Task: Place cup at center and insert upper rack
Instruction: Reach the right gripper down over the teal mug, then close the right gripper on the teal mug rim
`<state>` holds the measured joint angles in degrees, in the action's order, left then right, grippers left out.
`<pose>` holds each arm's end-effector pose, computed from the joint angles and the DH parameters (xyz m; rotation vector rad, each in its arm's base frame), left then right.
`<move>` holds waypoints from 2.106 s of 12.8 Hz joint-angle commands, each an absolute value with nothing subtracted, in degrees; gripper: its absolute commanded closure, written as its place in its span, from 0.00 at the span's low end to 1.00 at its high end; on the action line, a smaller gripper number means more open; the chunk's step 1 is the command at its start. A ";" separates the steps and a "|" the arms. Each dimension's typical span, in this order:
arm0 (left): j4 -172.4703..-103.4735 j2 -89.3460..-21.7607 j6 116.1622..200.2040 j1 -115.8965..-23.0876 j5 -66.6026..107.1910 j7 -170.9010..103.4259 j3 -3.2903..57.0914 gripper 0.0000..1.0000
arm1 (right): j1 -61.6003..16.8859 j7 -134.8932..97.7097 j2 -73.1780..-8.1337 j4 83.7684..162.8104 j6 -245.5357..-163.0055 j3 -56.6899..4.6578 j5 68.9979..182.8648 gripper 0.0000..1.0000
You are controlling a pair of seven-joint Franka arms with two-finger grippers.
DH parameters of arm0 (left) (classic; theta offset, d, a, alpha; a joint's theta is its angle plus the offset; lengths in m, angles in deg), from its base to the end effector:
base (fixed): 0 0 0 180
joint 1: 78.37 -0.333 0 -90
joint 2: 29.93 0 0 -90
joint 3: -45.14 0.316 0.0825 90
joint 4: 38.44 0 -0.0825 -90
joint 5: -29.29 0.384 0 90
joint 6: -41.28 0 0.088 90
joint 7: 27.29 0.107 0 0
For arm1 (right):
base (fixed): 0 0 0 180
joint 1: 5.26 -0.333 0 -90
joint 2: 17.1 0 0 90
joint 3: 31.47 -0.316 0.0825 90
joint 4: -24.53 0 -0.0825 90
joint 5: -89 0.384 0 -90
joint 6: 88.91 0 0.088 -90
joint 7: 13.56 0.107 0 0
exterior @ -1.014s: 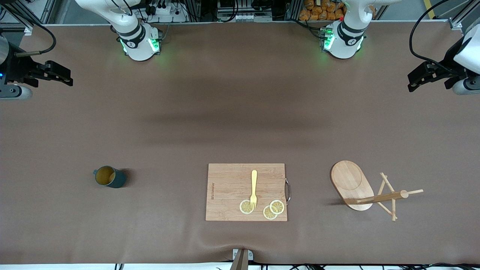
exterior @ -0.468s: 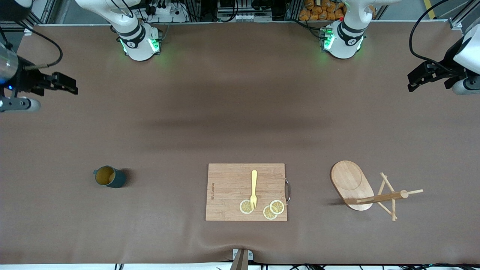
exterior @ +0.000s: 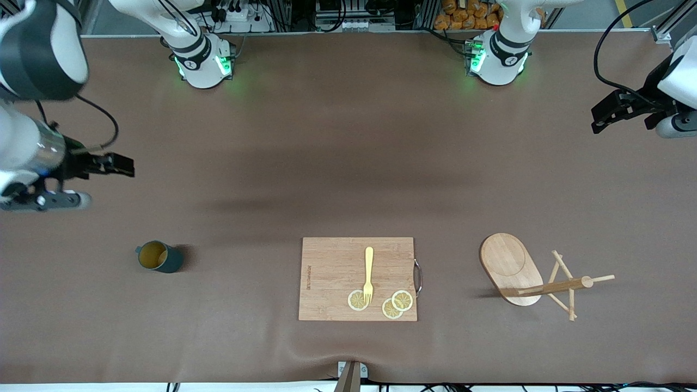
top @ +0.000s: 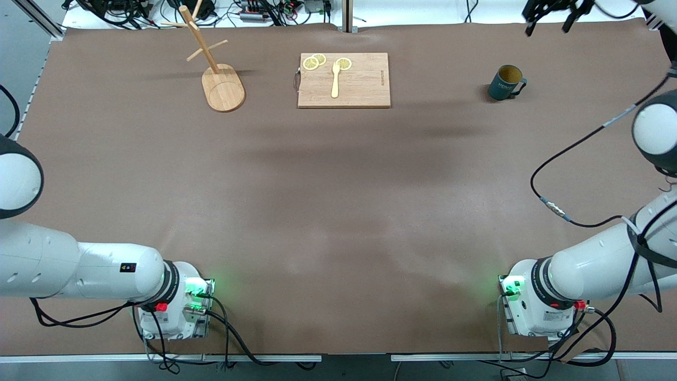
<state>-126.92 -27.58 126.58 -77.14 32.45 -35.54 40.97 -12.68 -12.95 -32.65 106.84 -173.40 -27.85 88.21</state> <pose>0.5316 -0.0449 0.6522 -3.0811 -0.0831 0.0117 0.6151 0.0439 0.5204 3.0798 0.0867 -0.3582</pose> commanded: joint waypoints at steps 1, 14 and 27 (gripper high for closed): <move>-126.33 -27.73 125.92 -77.31 31.83 -36.43 40.83 0.00 | -14.04 -12.94 -37.57 105.57 -173.73 -27.60 88.03 0.00; -127.20 -27.74 126.10 -77.14 31.83 -36.34 40.57 0.00 | -8.61 -52.99 -54.71 103.81 -205.60 -27.33 84.69 0.00; -126.94 -27.38 126.01 -76.61 32.63 -36.78 37.76 0.00 | -6.22 -74.37 -58.94 104.34 -212.84 -27.33 85.31 0.00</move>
